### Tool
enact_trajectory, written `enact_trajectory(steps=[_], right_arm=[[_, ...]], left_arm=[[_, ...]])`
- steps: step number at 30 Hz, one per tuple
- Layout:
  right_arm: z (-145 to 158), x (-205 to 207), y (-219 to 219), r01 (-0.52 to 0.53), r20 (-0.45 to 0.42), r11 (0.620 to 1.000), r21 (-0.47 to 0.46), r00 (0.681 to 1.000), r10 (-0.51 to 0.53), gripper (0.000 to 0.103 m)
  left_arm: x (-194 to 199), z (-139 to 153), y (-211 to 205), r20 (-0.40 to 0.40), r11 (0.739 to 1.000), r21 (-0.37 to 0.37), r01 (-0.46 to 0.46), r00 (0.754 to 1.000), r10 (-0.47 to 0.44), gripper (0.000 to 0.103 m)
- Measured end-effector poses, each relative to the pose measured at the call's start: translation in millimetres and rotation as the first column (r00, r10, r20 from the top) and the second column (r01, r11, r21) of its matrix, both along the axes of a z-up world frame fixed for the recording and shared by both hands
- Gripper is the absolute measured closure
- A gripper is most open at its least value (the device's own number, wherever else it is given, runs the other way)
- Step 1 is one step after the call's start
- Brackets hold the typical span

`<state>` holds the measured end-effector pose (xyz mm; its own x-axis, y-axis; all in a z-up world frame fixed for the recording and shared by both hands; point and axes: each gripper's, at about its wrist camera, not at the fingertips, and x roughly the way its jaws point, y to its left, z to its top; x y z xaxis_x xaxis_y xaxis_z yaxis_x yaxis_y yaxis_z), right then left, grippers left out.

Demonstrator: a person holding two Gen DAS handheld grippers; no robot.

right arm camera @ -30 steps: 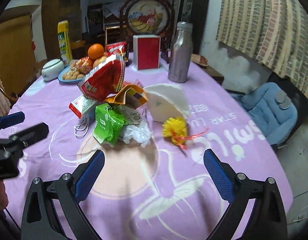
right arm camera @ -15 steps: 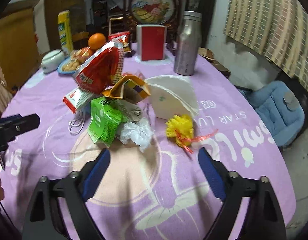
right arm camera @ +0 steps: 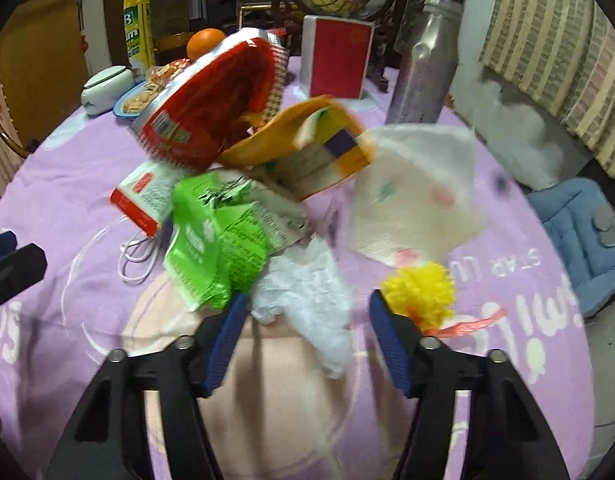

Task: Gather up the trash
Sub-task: 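Reach the right tool to the yellow pompom and close on it, then reach the left tool to the blue face mask and close on it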

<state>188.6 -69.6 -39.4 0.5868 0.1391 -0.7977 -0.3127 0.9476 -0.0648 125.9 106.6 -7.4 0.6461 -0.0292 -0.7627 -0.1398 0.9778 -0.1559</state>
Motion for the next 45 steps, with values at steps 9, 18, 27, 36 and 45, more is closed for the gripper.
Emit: enact_trajectory(steps=[9,18,27,36,45], right_arm=[[-1.6,-10.9,-12.4,0.022,-0.075,0.989,0.149,0.997,-0.011,0.098],[23.9,-55.0,-50.8,0.049,0.001,0.976,0.213,0.999,-0.05,0.099],[25.9,-58.1,-45.8,0.042,0.105,0.994,0.099,0.993,-0.052,0.04],[9.2,12.7,-60.0,0.24,0.044,0.968,0.071,0.969,-0.244,0.038],[-6.7,32.7,-64.1,0.296,-0.019,0.954,0.044,0.955,-0.296,0.072]], left_arm=[[-1.4,-2.2,-6.8,-0.012,0.999,-0.01,0.037,0.999,-0.037,0.007],[0.0,-6.9,-12.9,-0.022,0.999,0.012,0.045,0.999,-0.045,0.007],[9.2,-21.6,-6.0,-0.073,1.0,0.017,0.021,0.997,-0.02,0.007],[12.0,-27.1,-4.1,-0.104,1.0,-0.003,0.028,0.994,-0.028,0.007],[11.3,-26.6,-4.4,-0.096,1.0,-0.001,0.028,0.995,-0.028,0.007]])
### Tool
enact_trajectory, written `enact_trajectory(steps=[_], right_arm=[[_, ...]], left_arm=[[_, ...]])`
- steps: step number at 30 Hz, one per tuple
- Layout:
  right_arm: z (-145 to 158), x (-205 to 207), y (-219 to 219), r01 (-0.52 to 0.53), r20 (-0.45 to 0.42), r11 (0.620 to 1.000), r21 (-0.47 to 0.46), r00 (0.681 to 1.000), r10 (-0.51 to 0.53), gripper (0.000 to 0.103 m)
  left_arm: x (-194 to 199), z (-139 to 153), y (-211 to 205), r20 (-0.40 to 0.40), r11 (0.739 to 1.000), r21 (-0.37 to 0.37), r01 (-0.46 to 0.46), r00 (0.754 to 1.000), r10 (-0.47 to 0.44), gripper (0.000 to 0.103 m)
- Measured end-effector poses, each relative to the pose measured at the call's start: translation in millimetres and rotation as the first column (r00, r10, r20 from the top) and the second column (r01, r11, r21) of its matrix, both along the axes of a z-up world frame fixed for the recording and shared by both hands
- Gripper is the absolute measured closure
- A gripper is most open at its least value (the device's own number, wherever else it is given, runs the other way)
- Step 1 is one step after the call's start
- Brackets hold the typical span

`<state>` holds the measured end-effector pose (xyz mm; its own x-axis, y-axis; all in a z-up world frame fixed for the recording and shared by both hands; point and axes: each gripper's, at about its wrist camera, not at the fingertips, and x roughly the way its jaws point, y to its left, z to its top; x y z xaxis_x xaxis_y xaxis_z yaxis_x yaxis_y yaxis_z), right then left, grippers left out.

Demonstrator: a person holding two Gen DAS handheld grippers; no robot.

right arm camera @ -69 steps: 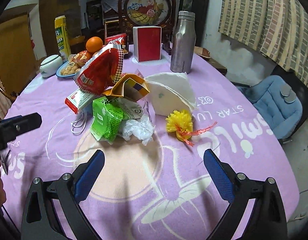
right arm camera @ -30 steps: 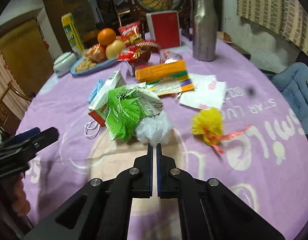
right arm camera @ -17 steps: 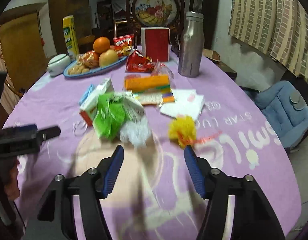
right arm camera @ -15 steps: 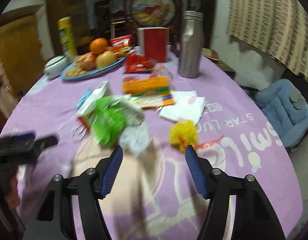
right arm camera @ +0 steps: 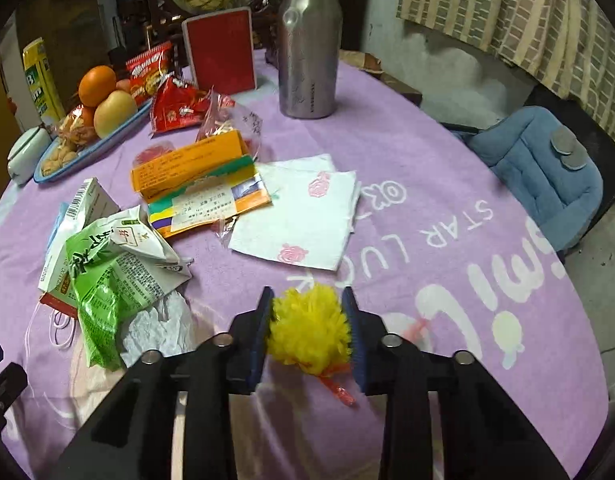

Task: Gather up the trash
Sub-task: 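Reach the left tool to the blue face mask and close on it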

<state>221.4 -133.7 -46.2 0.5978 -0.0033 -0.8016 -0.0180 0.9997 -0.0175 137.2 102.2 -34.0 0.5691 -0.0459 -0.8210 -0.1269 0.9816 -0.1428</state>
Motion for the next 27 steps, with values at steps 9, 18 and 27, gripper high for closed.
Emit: enact_trajectory(steps=[9,18,27], right_arm=[[34.2,-87.3,-31.9,-0.028,0.152,0.991,0.131,0.988,0.007,0.073],[41.9,-131.9,-45.8,-0.109,0.17,0.984,0.143,0.982,0.084,0.073],[48.5,-139.2,-52.5,-0.143,0.188,0.969,0.2,0.976,0.106,0.073]], left_arm=[[4.6,-4.7,12.2,-0.031,0.997,-0.058,-0.045,0.999,0.043,0.007],[8.2,5.4,29.7,-0.058,0.977,-0.072,-0.202,0.978,0.198,0.007],[78.9,24.4,40.6,-0.043,0.965,-0.025,-0.259,0.965,0.258,0.007]])
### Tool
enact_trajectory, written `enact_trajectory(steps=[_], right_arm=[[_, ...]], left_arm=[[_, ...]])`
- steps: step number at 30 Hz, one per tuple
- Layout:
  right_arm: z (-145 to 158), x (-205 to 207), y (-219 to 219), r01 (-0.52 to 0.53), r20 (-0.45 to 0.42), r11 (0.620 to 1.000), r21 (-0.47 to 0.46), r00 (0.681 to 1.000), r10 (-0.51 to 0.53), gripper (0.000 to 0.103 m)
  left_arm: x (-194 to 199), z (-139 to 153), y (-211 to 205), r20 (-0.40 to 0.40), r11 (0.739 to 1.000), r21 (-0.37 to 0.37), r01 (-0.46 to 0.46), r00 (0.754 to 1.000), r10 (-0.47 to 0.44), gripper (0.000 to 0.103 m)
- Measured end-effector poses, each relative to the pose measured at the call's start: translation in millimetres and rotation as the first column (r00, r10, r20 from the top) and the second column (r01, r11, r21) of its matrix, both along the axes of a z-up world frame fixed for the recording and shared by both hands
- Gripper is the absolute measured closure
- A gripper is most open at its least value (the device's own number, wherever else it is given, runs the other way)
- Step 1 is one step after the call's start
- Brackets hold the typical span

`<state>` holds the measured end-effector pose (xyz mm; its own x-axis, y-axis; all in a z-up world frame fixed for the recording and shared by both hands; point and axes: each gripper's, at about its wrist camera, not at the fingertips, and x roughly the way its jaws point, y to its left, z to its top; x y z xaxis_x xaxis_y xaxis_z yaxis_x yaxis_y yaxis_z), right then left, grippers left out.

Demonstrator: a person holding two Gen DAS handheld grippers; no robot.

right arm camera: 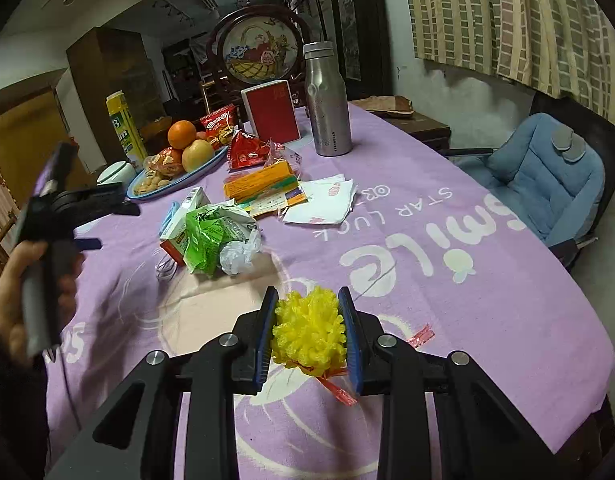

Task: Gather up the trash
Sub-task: 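Reach the left tool to the blue face mask and close on it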

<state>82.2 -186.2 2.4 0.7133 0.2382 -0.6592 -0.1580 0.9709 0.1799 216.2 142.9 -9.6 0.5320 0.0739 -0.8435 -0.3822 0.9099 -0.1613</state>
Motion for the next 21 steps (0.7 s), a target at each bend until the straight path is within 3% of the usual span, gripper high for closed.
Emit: enact_trajectory(steps=[3,5,8,13,21], right_arm=[[1.4,-1.0,-2.9,0.001,-0.001,1.0,0.008,1.0,-0.001,0.073],[3.2,-0.3,-5.3,0.006,0.005,1.0,0.007,1.0,-0.006,0.073],[2.2,3.2,-4.8,0.008,0.003,1.0,0.0,1.0,-0.008,0.073],[-4.7,8.9,4.7,-0.018,-0.014,1.0,0.001,1.0,0.018,0.072],[-10.1,12.8,11.3,-0.035,-0.033,0.999,0.002,0.999,0.035,0.072]], left_arm=[[19.1,-16.3,-0.1,-0.048,0.998,0.057,-0.001,0.999,0.004,0.008],[24.0,-25.2,2.1,-0.061,0.999,0.036,0.001,0.998,0.001,0.011],[24.0,-24.5,2.5,-0.019,1.0,-0.007,0.009,1.0,-0.009,0.011],[30.4,-20.8,-4.4,0.01,0.999,-0.023,0.046,0.999,-0.045,0.011],[46.8,-38.7,-21.5,-0.036,0.992,-0.015,0.122,0.992,-0.122,0.011]])
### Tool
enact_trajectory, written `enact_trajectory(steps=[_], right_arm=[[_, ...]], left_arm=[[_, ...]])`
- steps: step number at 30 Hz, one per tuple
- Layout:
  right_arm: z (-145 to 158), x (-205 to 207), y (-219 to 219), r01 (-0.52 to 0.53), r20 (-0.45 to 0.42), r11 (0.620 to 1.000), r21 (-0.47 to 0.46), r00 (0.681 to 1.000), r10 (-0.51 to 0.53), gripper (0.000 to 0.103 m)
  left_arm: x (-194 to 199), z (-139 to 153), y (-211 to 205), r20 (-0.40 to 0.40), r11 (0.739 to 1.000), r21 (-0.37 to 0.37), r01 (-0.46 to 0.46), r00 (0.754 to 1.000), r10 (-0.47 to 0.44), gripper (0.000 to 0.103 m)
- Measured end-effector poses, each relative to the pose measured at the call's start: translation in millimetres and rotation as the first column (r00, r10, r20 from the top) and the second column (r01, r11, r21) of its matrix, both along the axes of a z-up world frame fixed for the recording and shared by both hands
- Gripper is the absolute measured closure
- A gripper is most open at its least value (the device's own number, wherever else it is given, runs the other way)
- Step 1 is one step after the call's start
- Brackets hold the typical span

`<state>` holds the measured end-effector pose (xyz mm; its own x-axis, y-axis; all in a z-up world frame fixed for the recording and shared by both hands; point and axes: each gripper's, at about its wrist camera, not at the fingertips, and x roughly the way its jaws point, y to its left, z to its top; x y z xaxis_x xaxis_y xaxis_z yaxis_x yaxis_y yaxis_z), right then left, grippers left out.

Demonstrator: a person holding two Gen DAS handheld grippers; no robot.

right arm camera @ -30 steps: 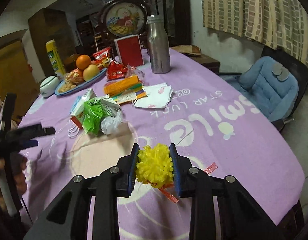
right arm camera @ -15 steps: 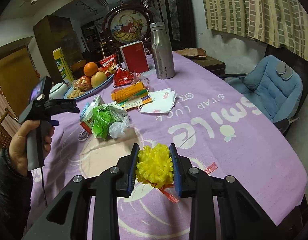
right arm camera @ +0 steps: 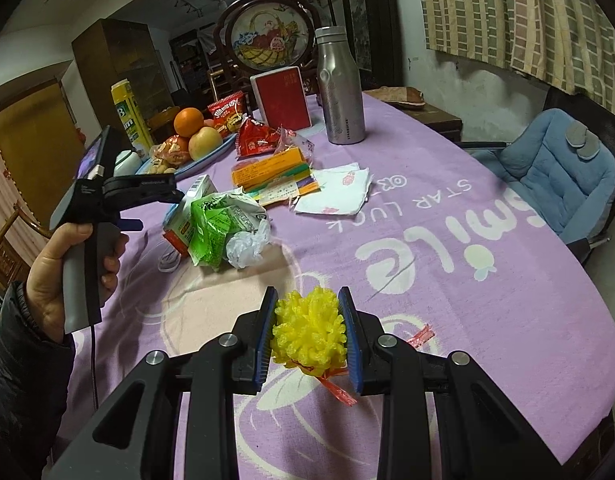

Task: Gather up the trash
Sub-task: 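Reach the left tool to the blue face mask and close on it, then carry the mask and pompom to the red wastebasket and release them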

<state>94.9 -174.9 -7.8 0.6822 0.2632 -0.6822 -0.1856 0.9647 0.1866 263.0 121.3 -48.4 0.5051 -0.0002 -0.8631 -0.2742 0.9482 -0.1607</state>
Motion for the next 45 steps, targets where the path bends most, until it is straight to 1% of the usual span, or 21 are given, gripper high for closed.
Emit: enact_trajectory(steps=[2,4,5,6,7,8,9,10,11,14,19,22,24,27,29,31,35,37,40,43,45], right_arm=[[-0.3,0.0,-0.5,0.0,-0.002,1.0,0.001,1.0,0.0,0.072],[0.2,-0.4,-0.8,-0.001,-0.002,1.0,-0.001,1.0,0.001,0.072],[0.5,-0.8,-0.5,-0.002,-0.002,1.0,-0.002,1.0,0.002,0.072],[0.5,-0.8,-0.5,-0.003,-0.003,1.0,-0.002,1.0,0.003,0.072],[0.5,-0.6,-0.6,-0.003,-0.003,1.0,0.0,1.0,0.003,0.072],[0.6,-0.8,-0.5,-0.003,-0.003,1.0,0.0,1.0,0.003,0.072],[0.6,-0.9,-0.4,-0.003,-0.004,1.0,-0.001,1.0,0.003,0.072],[1.1,-1.5,0.0,-0.003,-0.004,1.0,0.0,1.0,0.003,0.072],[1.7,-2.2,0.0,-0.003,-0.003,1.0,0.0,1.0,0.003,0.072],[4.5,-6.0,-0.9,-0.001,0.008,1.0,0.001,1.0,0.001,0.072],[10.8,-16.3,-7.5,0.016,0.029,1.0,0.007,0.999,-0.016,0.072],[13.0,-24.0,-11.1,0.023,0.041,1.0,0.011,0.999,-0.024,0.072],[14.6,-31.3,-13.2,0.026,0.049,1.0,0.015,0.998,-0.027,0.072],[15.3,-38.9,-14.0,0.029,0.056,0.999,0.016,0.998,-0.03,0.072],[15.2,-44.7,-14.6,0.029,0.058,0.999,0.022,0.998,-0.03,0.072],[14.7,-50.2,-15.5,0.031,0.06,0.999,0.026,0.998,-0.032,0.072],[12.3,-63.1,-19.5,0.039,0.06,0.999,0.035,0.997,-0.041,0.072],[11.0,-70.0,-23.2,0.049,0.062,0.998,0.037,0.997,-0.051,0.072],[9.8,-80.8,-29.6,0.067,0.069,0.997,0.033,0.995,-0.07,0.072],[8.0,-94.9,-43.0,0.096,0.084,0.995,0.025,0.992,-0.098,0.072],[5.9,-103.8,-54.7,0.118,0.087,0.993,0.027,0.989,-0.12,0.072]], left_arm=[[2.2,-6.5,-0.4,-0.014,1.0,0.001,0.002,1.0,-0.002,0.012],[4.9,-14.7,-2.1,-0.045,1.0,0.017,0.012,0.999,-0.011,0.018],[4.1,-15.3,-4.7,-0.04,0.999,0.045,0.018,0.999,-0.016,0.019],[3.4,-15.4,-6.8,-0.039,0.998,0.063,0.024,0.999,-0.022,0.027],[2.5,-14.5,-9.1,-0.037,0.997,0.074,0.034,0.999,-0.031,0.041],[0.7,-11.9,-11.4,-0.036,0.996,0.08,0.047,0.998,-0.045,0.05],[-0.5,-9.8,-12.6,-0.034,0.996,0.076,0.054,0.998,-0.052,0.072],[-2.5,-6.8,-13.2,-0.034,0.997,0.053,0.062,0.998,-0.061,0.082],[-5.3,-3.1,-13.8,-0.031,0.997,0.046,0.06,0.998,-0.058,0.083],[-18.8,11.5,-19.2,0.001,0.995,0.081,0.054,0.999,-0.054,0.085],[-48.5,41.7,-26.1,0.082,0.996,0.047,0.072,0.994,-0.076,0.086],[-76.5,63.5,-36.2,0.145,0.991,0.017,0.13,0.981,-0.131,0.086],[-90.5,71.5,-44.5,0.169,0.986,0.007,0.167,0.972,-0.166,0.086],[-118.1,80.7,-65.0,0.203,0.969,0.026,0.248,0.947,-0.248,0.086],[-138.2,85.0,-81.2,0.226,0.952,0.047,0.304,0.925,-0.306,0.086],[-151.5,85.4,-92.5,0.239,0.939,0.058,0.34,0.908,-0.344,0.086],[-184.0,85.3,-117.5,0.261,0.902,0.098,0.42,0.864,-0.43,0.086],[-194.1,84.7,-125.8,0.266,0.89,0.099,0.446,0.85,-0.455,0.086],[-209.8,82.9,-141.0,0.275,0.862,0.092,0.499,0.819,-0.504,0.086],[-223.4,79.8,-162.0,0.272,0.821,0.097,0.563,0.778,-0.566,0.086],[-232.5,77.0,-181.9,0.265,0.786,0.113,0.608,0.744,-0.614,0.086]])
